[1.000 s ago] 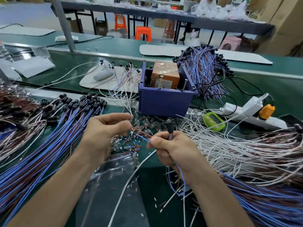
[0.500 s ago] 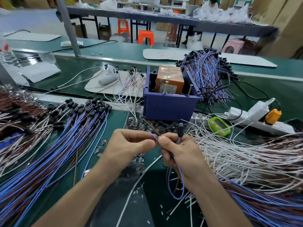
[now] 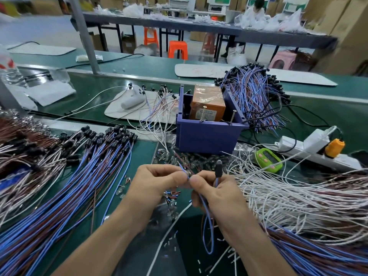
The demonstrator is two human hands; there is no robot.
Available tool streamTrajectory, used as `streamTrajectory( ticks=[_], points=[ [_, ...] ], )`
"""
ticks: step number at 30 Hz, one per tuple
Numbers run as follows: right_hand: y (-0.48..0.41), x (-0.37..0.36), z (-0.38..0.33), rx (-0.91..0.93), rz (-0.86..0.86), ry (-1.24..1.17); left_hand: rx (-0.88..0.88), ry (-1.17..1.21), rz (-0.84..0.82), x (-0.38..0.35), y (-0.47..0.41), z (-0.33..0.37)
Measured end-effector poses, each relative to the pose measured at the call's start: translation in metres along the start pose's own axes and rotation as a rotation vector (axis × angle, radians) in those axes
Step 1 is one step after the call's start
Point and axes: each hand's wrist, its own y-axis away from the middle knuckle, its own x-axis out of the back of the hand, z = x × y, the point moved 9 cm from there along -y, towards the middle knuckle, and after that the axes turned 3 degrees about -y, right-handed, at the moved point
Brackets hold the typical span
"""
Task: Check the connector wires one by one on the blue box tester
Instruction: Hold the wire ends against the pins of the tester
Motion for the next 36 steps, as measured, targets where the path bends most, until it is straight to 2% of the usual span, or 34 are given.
streamTrajectory(
  ticks=[6,10,13,15,18,22,27,31,36],
  points=[
    [0.002,-0.009,0.007,-0.086,-0.075,-0.009,0.0,0.206,0.175,0.017,-0.001,-0.003],
    [0.001,-0.003,0.005,-0.022,0.003,-0.021,0.016,-0.008,0.075,0.002,0.004,-0.003],
    [0.001,-0.001,0.004,-0.009,0.026,-0.015,0.073,0.018,0.089,-0.001,0.003,-0.006],
    [0.001,0.008,0.002,-0.005,0.093,-0.028,0.1,0.096,0.116,0.0,0.001,-0.003],
    [0.002,0.031,-0.008,0.025,0.26,-0.115,0.139,0.084,0.179,0.006,-0.005,0.005],
    [0.007,0.06,-0.017,0.085,0.43,-0.26,0.046,-0.005,0.302,0.005,-0.021,0.028],
    [0.008,0.073,-0.015,0.1,0.506,-0.297,-0.022,-0.06,0.491,-0.012,-0.038,0.037],
    [0.005,0.077,-0.017,0.117,0.515,-0.31,-0.087,-0.217,0.56,-0.022,-0.042,0.039],
    [0.004,0.078,-0.017,0.108,0.512,-0.29,-0.125,-0.275,0.535,-0.029,-0.044,0.037]
  ],
)
